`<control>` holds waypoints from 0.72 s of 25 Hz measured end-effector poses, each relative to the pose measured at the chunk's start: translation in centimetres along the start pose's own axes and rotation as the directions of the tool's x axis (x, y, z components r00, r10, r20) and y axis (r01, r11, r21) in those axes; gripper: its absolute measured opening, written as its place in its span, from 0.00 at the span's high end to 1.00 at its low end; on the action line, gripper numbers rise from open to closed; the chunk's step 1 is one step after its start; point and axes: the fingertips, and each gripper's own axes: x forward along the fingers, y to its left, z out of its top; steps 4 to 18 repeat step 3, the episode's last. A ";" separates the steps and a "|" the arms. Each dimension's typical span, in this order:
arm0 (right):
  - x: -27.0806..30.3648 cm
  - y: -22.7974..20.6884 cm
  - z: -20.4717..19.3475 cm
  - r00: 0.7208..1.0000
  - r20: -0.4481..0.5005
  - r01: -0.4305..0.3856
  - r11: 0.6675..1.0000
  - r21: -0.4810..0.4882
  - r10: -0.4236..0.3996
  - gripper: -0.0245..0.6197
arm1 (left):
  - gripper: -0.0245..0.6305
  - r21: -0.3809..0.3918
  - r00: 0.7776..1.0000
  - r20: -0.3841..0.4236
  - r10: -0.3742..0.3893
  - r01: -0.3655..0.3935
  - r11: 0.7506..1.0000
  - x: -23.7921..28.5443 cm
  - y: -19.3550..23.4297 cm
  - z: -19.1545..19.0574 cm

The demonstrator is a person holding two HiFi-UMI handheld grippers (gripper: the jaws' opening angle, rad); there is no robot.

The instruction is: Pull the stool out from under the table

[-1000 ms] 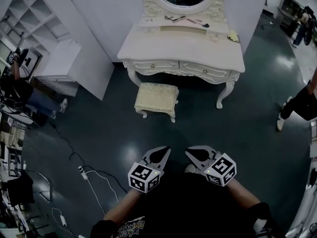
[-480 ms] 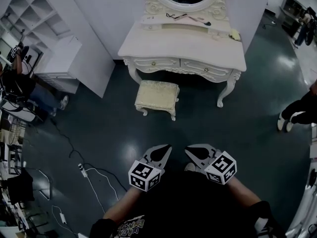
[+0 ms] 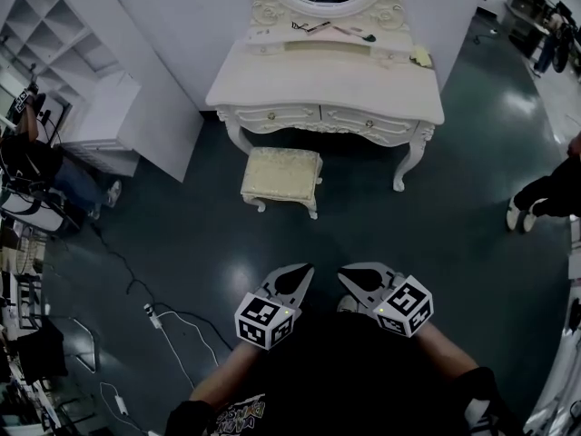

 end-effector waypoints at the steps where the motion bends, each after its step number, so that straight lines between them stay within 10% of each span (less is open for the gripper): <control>1: -0.1 -0.1 0.0 1.000 0.000 0.001 1.000 0.000 -0.001 0.92 | 0.95 0.000 1.000 -0.001 -0.002 0.002 1.000 0.2 -0.1 0.0; 18: -0.3 -0.4 0.0 1.000 0.003 0.003 1.000 -0.001 -0.003 0.92 | 0.95 0.001 1.000 -0.003 -0.005 0.005 1.000 0.5 -0.2 0.0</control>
